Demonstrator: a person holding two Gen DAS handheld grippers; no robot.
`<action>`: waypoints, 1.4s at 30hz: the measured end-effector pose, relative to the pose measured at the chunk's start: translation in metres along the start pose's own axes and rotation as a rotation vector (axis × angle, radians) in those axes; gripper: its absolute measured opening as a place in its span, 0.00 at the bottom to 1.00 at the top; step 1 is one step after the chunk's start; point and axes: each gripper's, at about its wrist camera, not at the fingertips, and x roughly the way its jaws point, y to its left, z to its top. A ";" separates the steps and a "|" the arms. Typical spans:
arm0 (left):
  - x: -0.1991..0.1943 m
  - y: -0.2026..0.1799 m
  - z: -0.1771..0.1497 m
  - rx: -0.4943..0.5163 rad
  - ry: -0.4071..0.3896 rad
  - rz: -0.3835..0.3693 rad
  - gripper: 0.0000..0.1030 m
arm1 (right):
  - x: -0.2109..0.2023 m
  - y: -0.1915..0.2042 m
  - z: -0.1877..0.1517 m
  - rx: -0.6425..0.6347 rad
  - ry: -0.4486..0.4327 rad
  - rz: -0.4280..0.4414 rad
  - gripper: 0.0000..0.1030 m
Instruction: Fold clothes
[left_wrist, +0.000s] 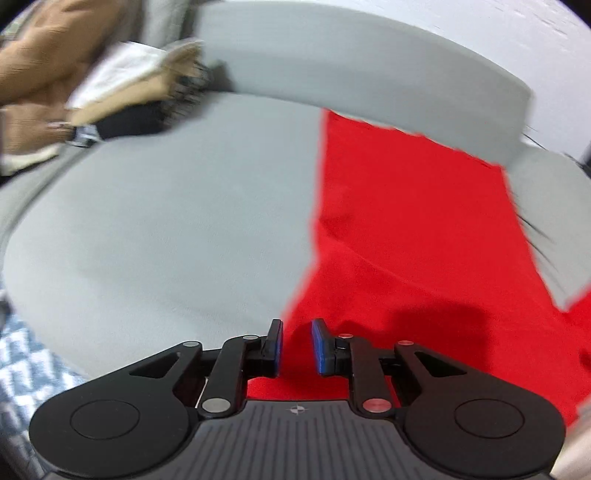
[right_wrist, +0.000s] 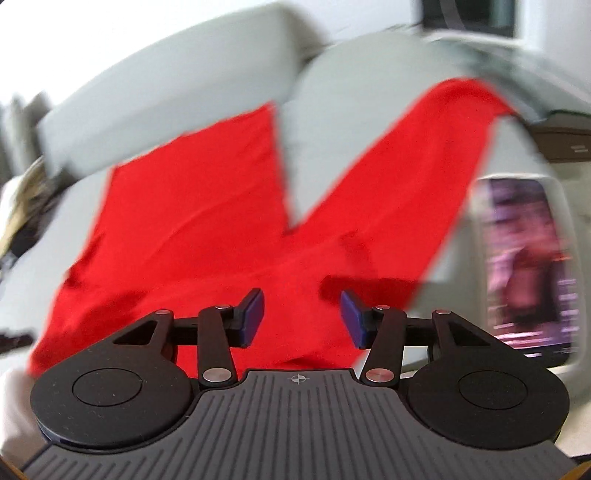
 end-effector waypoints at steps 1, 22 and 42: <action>0.007 0.001 0.005 -0.002 0.003 -0.008 0.17 | 0.006 0.008 -0.002 -0.023 0.016 0.028 0.48; 0.079 0.057 0.039 -0.084 -0.019 -0.001 0.02 | 0.038 0.040 -0.022 -0.138 0.153 0.003 0.58; -0.009 -0.033 -0.062 0.355 0.143 -0.099 0.15 | 0.009 0.053 -0.054 -0.341 0.279 0.024 0.47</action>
